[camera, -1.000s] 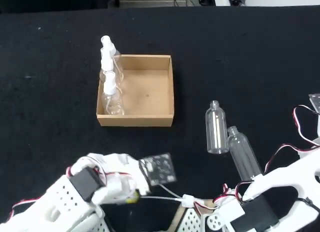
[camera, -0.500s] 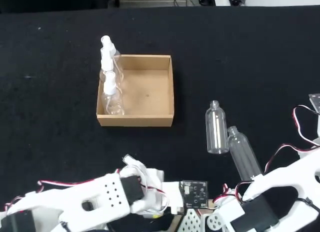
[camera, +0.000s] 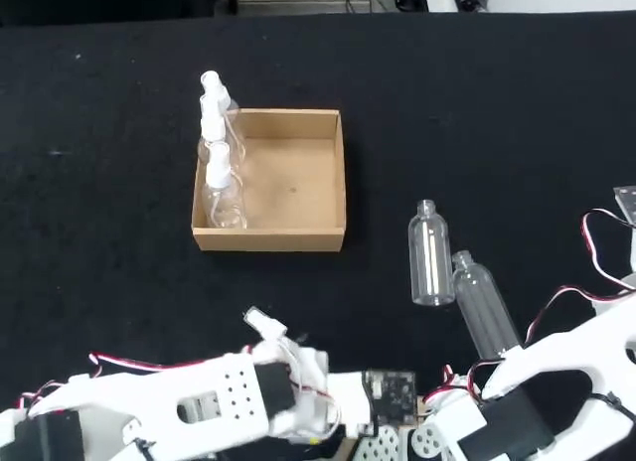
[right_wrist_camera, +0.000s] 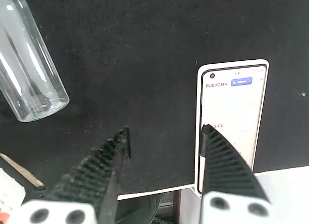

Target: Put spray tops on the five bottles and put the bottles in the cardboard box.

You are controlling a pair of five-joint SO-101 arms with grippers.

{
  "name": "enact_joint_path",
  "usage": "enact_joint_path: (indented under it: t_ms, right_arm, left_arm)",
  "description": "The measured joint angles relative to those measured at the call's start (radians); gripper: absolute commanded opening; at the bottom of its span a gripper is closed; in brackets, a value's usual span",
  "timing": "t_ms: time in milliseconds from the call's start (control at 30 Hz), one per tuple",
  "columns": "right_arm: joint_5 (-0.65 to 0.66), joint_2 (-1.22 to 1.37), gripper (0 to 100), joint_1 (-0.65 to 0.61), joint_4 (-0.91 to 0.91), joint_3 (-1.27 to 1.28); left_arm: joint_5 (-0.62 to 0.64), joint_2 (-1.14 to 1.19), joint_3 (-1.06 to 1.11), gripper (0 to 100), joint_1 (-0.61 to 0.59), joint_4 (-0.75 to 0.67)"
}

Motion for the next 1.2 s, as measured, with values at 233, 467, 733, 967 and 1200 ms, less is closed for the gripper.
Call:
enact_joint_path:
  t_ms: [233, 467, 733, 967, 1200]
  right_arm:
    - [0.0, 0.0, 22.0, 0.0, 0.0, 0.0]
    - [0.0, 0.0, 22.0, 0.0, 0.0, 0.0]
    - [0.0, 0.0, 22.0, 0.0, 0.0, 0.0]
    - [0.0, 0.0, 22.0, 0.0, 0.0, 0.0]
    - [0.0, 0.0, 22.0, 0.0, 0.0, 0.0]
  left_arm:
    - [0.041, 0.005, -0.003, 3, 0.023, 0.014]
    - [0.038, 0.005, -0.097, 3, -0.084, 0.133]
    - [0.028, -0.13, -0.12, 3, -0.193, 0.242]
    - [-0.035, -0.408, -0.107, 3, -0.37, 0.431]
    - [-0.104, -0.6, -0.051, 3, -0.523, 0.496]
